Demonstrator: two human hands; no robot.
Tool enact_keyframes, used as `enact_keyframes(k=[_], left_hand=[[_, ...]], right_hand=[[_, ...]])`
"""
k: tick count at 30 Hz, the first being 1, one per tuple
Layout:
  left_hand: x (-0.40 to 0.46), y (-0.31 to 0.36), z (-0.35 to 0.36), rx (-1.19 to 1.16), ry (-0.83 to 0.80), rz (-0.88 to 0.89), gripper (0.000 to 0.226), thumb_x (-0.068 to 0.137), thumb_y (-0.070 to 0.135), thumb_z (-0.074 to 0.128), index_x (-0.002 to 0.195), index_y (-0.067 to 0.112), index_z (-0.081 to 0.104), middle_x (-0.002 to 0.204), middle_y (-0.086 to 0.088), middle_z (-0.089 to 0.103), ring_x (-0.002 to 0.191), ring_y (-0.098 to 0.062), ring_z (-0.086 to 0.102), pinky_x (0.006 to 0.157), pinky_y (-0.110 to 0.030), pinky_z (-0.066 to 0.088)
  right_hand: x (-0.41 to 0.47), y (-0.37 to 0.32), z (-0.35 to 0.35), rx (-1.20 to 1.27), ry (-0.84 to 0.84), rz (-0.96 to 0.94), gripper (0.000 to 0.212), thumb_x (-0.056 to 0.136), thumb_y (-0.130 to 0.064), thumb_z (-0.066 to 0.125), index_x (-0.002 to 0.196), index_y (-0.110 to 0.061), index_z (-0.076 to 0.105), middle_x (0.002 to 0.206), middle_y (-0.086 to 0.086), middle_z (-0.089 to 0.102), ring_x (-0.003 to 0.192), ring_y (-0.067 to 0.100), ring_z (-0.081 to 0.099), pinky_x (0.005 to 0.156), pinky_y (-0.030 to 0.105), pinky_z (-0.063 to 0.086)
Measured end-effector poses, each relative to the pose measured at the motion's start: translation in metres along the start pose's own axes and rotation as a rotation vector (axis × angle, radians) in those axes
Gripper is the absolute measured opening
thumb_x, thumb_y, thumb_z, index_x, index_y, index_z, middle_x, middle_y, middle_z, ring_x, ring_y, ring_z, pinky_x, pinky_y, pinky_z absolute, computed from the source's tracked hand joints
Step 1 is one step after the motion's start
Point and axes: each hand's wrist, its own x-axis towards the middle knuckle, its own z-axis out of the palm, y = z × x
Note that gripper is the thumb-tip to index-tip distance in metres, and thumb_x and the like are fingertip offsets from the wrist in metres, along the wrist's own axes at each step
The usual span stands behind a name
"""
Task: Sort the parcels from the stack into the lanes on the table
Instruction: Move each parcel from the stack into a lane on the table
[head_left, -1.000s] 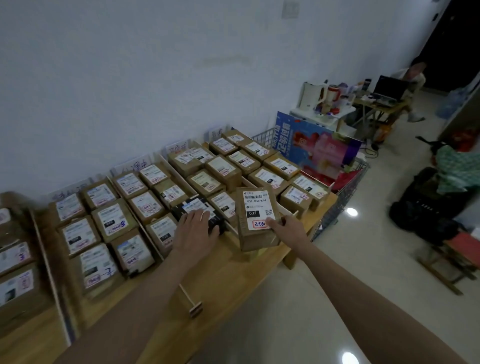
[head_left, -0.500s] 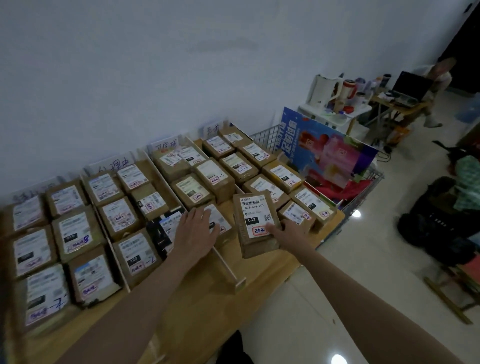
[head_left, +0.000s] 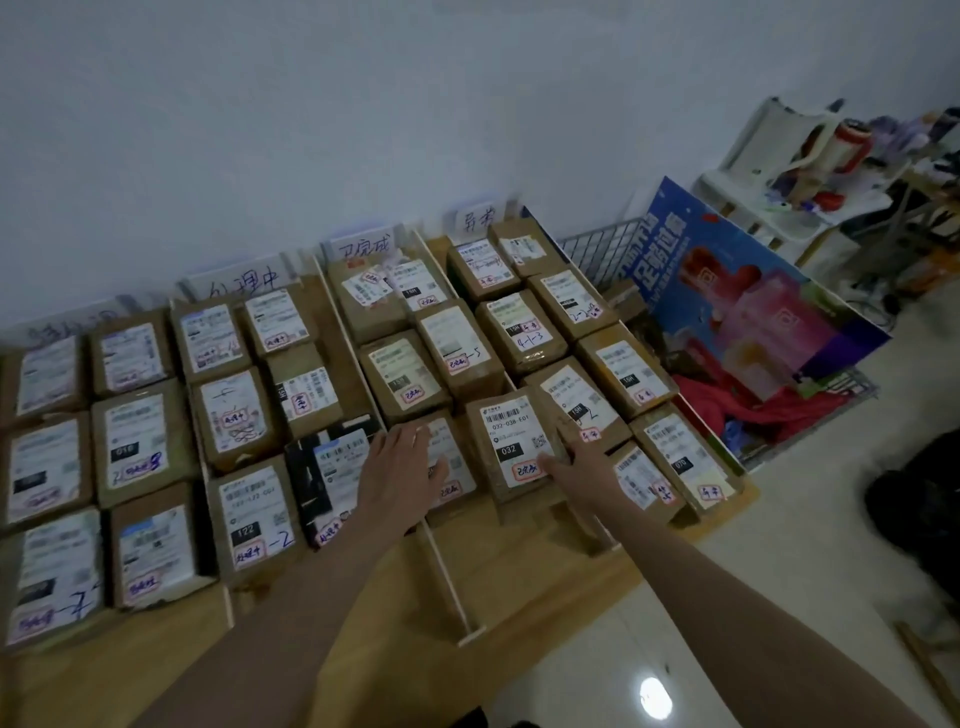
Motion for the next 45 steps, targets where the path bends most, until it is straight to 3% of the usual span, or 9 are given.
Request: enact_keyframes(k=[7,13,20,24,27,31,37,42,45], left_hand=[[0.016,0.005,0.024,-0.015,-0.054,-0.074,0.057,0.101,0.048,0.034,0.146,0.013,0.041,0.152,-0.006,0.038,0.143,-0.022,0.031,0.122,-0.041,0.018],[0.021,0.017,0.036,-0.009,-0.126,-0.190,0.061,0.102,0.049,0.030,0.151,0.014,0.032,0.154,-0.005,0.038,0.146,-0.022,0.026,0.122,-0.040,0.009],[0.025,0.031,0.043,0.009,-0.196,-0.257,0.058,0.104,0.046,0.028,0.151,0.012,0.031,0.151,-0.005,0.040,0.145,-0.022,0.026,0.123,-0.038,0.008],[0.026,0.036,0.040,0.045,-0.206,-0.284,0.058,0.103,0.047,0.028,0.150,0.014,0.033,0.150,-0.004,0.041,0.144,-0.022,0.028,0.123,-0.038,0.009],[0.030,0.037,0.031,0.073,-0.195,-0.280,0.058,0.102,0.049,0.030,0.149,0.015,0.035,0.148,-0.004,0.044,0.142,-0.022,0.032,0.123,-0.040,0.011],[0.042,0.036,-0.006,0.096,-0.064,-0.311,0.055,0.101,0.048,0.034,0.145,0.015,0.040,0.146,-0.004,0.046,0.140,-0.022,0.035,0.122,-0.041,0.015],[0.029,0.028,-0.080,0.117,0.121,-0.430,0.050,0.103,0.046,0.029,0.142,0.018,0.044,0.150,-0.004,0.041,0.143,-0.023,0.030,0.122,-0.042,0.014],[-0.038,0.013,-0.104,0.136,0.201,-0.599,0.056,0.103,0.048,0.029,0.148,0.018,0.038,0.157,-0.004,0.033,0.147,-0.022,0.022,0.123,-0.041,0.012],[-0.088,0.003,-0.111,0.134,0.226,-0.700,0.056,0.103,0.050,0.026,0.148,0.019,0.037,0.157,-0.003,0.033,0.147,-0.023,0.023,0.122,-0.042,0.016]], right_hand=[[0.051,0.001,0.004,-0.091,-0.121,-0.014,0.036,0.094,-0.037,0.063,0.117,-0.009,0.062,0.113,0.004,0.069,0.106,0.021,0.065,0.086,0.032,0.054],[0.089,0.005,0.013,-0.267,-0.175,-0.055,0.042,0.089,-0.050,0.063,0.112,-0.015,0.062,0.116,0.006,0.062,0.102,0.019,0.060,0.090,0.036,0.054],[0.103,0.011,0.017,-0.428,-0.163,-0.147,0.055,0.093,-0.040,0.063,0.134,-0.006,0.048,0.132,0.013,0.052,0.125,0.029,0.044,0.101,0.040,0.041],[0.104,0.009,0.012,-0.411,-0.171,-0.197,0.054,0.093,-0.037,0.064,0.134,-0.007,0.046,0.131,0.011,0.051,0.122,0.027,0.048,0.101,0.042,0.046],[0.105,-0.002,0.000,-0.411,-0.167,-0.244,0.048,0.095,-0.041,0.059,0.130,-0.011,0.048,0.127,0.008,0.051,0.111,0.023,0.056,0.090,0.038,0.053],[0.109,-0.042,-0.035,-0.434,-0.078,-0.391,0.038,0.097,-0.041,0.052,0.123,-0.014,0.052,0.125,0.006,0.053,0.112,0.023,0.054,0.089,0.039,0.050],[0.098,-0.109,-0.069,-0.586,0.040,-0.775,0.044,0.101,-0.040,0.043,0.136,-0.014,0.048,0.138,0.007,0.051,0.125,0.029,0.047,0.102,0.044,0.042],[0.062,-0.144,-0.040,-0.626,-0.017,-0.990,0.051,0.102,-0.045,0.037,0.147,-0.021,0.039,0.154,0.004,0.038,0.143,0.026,0.031,0.116,0.045,0.025],[0.029,-0.159,-0.012,-0.627,-0.081,-1.083,0.051,0.102,-0.045,0.036,0.146,-0.020,0.039,0.150,0.005,0.042,0.139,0.026,0.035,0.115,0.044,0.028]])
